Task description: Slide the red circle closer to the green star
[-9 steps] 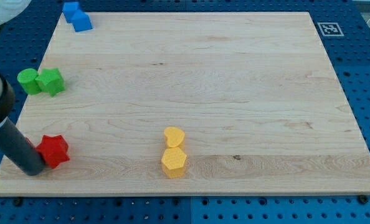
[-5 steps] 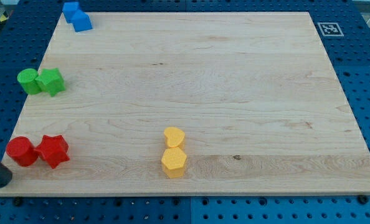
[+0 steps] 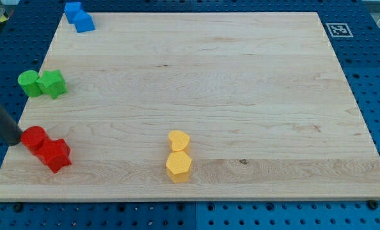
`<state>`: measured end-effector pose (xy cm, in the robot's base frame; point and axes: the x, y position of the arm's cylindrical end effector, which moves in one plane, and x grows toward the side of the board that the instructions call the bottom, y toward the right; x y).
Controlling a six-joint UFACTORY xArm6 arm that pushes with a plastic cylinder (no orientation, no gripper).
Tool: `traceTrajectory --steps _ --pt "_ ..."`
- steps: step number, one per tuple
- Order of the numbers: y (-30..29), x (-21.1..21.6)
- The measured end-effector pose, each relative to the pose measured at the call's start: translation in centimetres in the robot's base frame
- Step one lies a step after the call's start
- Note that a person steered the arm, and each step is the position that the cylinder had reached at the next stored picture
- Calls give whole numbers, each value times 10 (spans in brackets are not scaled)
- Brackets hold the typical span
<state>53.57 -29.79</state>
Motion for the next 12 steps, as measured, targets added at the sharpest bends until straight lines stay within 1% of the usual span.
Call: traceTrajectory --steps 1,2,5,8,12 --pt "-3 27" --pt "2 41" --pt "49 39" --pt "49 16" --pt "49 -29"
